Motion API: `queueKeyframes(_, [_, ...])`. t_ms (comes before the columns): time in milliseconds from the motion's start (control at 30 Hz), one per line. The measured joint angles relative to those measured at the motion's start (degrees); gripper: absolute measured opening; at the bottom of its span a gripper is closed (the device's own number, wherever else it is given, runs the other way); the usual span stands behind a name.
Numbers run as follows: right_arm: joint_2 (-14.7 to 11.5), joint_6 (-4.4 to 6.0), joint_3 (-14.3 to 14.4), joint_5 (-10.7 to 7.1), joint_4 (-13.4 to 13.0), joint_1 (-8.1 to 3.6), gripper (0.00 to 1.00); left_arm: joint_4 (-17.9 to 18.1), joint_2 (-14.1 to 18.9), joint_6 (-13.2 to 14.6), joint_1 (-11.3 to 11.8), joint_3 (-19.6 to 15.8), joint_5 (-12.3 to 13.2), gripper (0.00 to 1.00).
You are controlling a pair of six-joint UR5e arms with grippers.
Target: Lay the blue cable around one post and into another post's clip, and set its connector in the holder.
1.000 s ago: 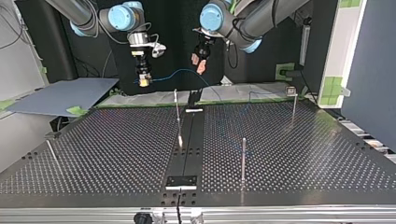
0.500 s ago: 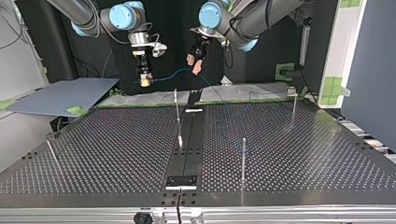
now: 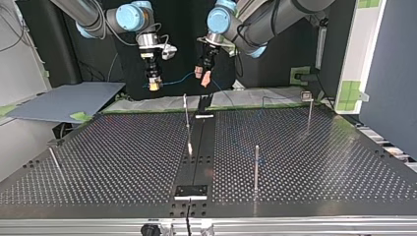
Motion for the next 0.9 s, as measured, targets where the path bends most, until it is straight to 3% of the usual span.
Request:
queueKeyframes(300, [0.01, -0.27, 0.0, -0.14, 0.37, 0.32, 0.0, 4.69, -3.82, 1.12, -0.35, 2.93, -0.83, 1.0])
queueKeyframes(600, [0.0, -0.6, 0.0, -0.22, 0.84, 0.02, 0.0, 9.05, -5.88, 1.41, 0.0, 3.85, -4.63, 1.0])
queueKeyframes(633, [0.0, -0.63, 0.01, -0.22, 0.85, -0.02, 0.0, 9.64, -5.9, 1.46, 0.02, 3.85, -5.03, 0.89])
queueKeyframes(667, [0.0, -0.65, 0.01, -0.22, 0.88, -0.05, 0.0, 10.11, -5.91, 1.55, 0.0, 3.85, -5.25, 0.89])
queueKeyframes(700, [0.0, -0.7, 0.01, -0.19, 0.98, -0.08, 0.0, 10.55, -5.91, 1.67, -0.02, 3.85, -5.42, 0.66])
queueKeyframes(733, [0.0, -0.73, 0.01, -0.15, 1.08, -0.12, 0.0, 11.12, -5.91, 1.93, -0.06, 3.86, -5.59, 0.51])
queueKeyframes(767, [0.0, -0.77, 0.01, -0.12, 1.2, -0.16, 0.0, 11.49, -5.91, 2.18, -0.1, 3.86, -5.65, 0.51])
queueKeyframes(833, [0.0, -0.83, 0.01, -0.08, 1.41, -0.26, 0.0, 12.13, -5.92, 2.95, -0.22, 3.87, -5.66, 0.11])
queueKeyframes(900, [0.0, -0.93, 0.02, -0.07, 1.51, -0.32, 0.0, 12.55, -5.93, 3.73, -0.31, 3.87, -5.55, 0.07])
